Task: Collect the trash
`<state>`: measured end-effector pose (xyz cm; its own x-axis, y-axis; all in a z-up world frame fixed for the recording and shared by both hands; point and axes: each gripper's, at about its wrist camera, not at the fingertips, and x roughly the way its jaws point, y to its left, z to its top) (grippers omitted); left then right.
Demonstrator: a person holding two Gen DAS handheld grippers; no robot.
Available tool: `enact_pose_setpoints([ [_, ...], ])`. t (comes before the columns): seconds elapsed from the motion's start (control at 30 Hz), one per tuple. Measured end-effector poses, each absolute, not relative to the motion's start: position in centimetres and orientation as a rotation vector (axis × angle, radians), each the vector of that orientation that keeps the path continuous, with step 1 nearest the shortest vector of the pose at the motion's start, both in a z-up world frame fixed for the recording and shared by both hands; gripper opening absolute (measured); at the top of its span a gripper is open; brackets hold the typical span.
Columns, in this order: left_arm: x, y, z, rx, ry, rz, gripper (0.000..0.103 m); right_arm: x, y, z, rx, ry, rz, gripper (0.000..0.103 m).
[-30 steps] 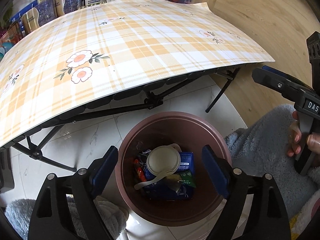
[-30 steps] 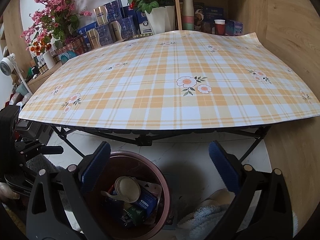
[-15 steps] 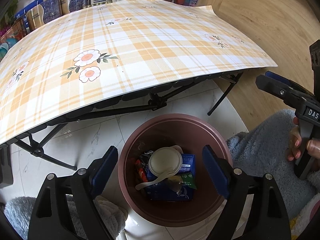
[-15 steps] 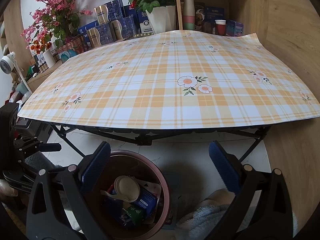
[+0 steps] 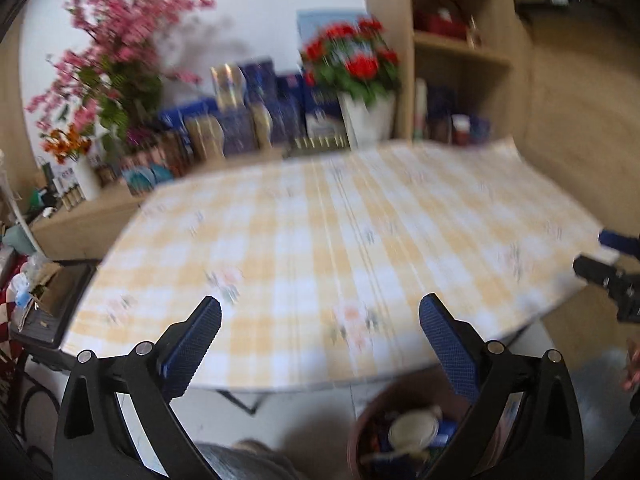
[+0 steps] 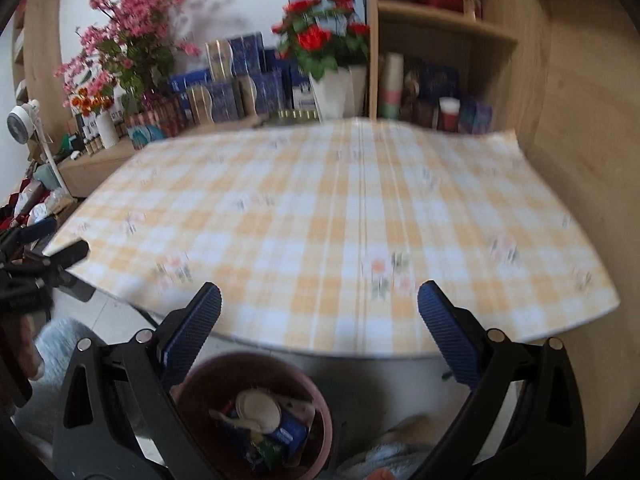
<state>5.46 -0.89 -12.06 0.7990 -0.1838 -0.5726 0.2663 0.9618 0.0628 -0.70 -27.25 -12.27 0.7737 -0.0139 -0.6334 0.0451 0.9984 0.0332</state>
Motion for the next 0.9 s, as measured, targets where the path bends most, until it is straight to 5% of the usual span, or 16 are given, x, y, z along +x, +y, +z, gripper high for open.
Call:
enact_pose_setpoints([
  [0.33,3.8,1.0,-3.2,0.110,0.460,-0.152,0.097,-1.4,-26.4,-4.6,0.065,0.597,-0.029,0.097],
  [0.9,2.5,1.5,-0.1,0.097,0.459,-0.169,0.097,-2.7,-26.1,-2.2,0.102,0.562,-0.021,0.097],
])
